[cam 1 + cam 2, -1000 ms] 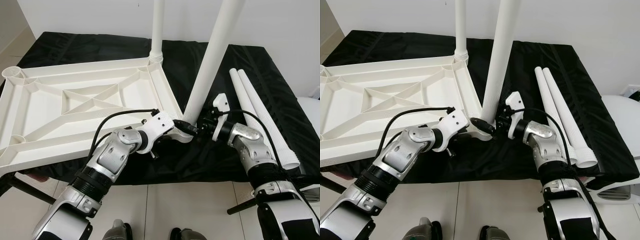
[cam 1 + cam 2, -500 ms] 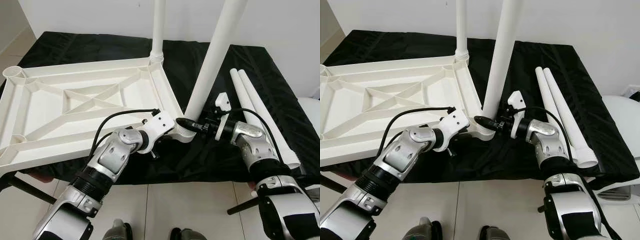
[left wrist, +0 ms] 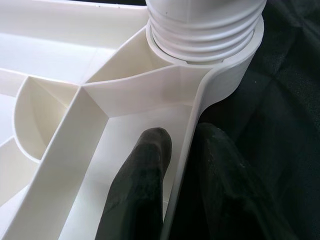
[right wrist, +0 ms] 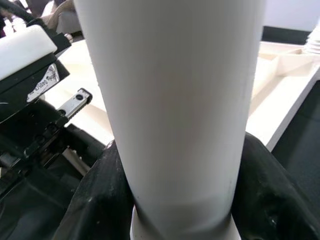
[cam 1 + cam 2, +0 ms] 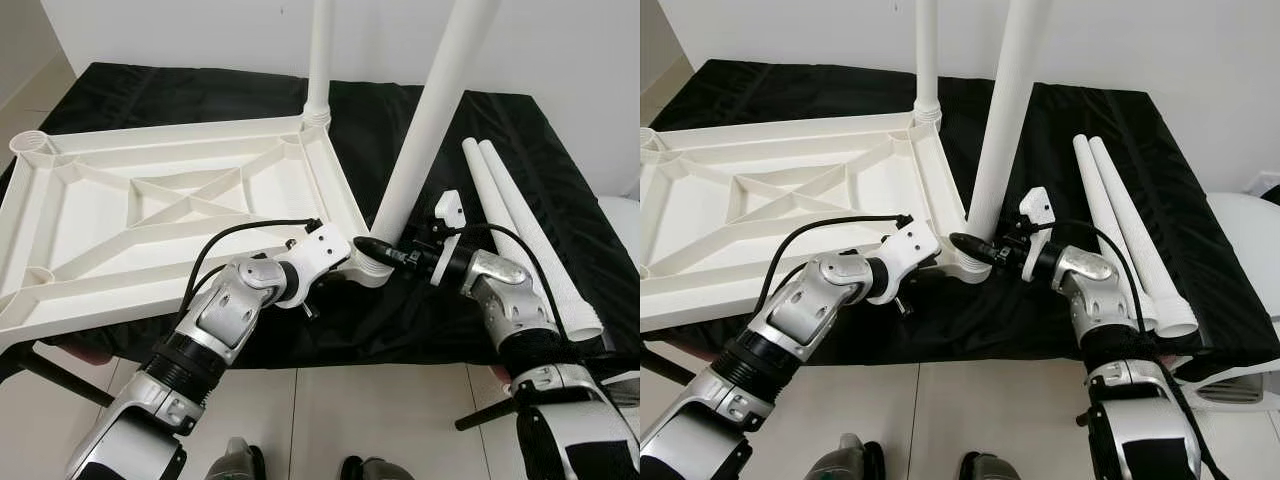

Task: Building children table

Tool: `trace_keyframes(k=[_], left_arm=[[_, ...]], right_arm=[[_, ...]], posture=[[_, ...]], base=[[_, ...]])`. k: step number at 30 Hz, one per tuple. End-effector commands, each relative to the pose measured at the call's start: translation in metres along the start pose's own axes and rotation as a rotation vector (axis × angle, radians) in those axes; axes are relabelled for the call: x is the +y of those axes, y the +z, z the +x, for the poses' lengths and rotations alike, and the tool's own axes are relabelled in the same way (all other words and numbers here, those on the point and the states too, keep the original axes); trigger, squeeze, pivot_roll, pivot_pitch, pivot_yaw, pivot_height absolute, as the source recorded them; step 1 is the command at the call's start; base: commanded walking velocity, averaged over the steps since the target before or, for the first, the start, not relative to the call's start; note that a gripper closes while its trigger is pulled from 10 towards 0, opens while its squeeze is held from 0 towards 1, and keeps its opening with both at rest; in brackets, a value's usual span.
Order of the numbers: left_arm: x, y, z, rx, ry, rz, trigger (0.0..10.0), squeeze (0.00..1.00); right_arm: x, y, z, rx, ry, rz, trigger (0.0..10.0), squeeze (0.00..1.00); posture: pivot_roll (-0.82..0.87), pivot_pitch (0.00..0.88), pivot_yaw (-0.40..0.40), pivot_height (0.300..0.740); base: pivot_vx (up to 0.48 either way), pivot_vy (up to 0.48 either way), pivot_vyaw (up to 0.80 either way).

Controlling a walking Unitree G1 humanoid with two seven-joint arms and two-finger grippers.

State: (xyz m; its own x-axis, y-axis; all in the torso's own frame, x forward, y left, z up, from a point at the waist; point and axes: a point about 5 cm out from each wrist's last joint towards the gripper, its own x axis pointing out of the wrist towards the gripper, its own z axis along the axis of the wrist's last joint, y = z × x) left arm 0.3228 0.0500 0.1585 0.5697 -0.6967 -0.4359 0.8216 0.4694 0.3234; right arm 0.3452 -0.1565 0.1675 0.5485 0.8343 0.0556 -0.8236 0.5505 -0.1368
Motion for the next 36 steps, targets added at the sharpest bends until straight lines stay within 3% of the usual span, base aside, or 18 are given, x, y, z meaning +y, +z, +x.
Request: trace_keyframes(k=[1,14,26,36], left_arm=[[0.001,-0.003,-0.002,0.016,0.016,0.003,10.0,0.0],[0.0,-0.004,-0.002,0.016,0.016,0.004,10.0,0.0],[-0.001,-0.004,-0.001,0.017,0.01,0.007,10.0,0.0],[0.0,-0.004,-0.001,0.018,0.011,0.008,10.0,0.0]], right_arm=[[0.001,-0.001,-0.004,-0.038,-0.046,0.044,10.0,0.0],[0.024,-0.002,0.002,-0.099,-0.16,0.048,10.0,0.0],[0.046,-0.003,0.015,-0.111,-0.427,0.048,10.0,0.0],[0.053,-0.01,0.024,-0.065,-0.665,0.038,10.0,0.0]], posture=[[-0.05,0.094,-0.011,0.74],[-0.05,0.086,-0.017,0.74],[-0.05,0.079,-0.022,0.74],[-0.05,0.077,-0.024,0.74]], base=[[0.0,0.0,0.0],[0.0,0.0,0.0],[0.0,0.0,0.0],[0.0,0.0,0.0]])
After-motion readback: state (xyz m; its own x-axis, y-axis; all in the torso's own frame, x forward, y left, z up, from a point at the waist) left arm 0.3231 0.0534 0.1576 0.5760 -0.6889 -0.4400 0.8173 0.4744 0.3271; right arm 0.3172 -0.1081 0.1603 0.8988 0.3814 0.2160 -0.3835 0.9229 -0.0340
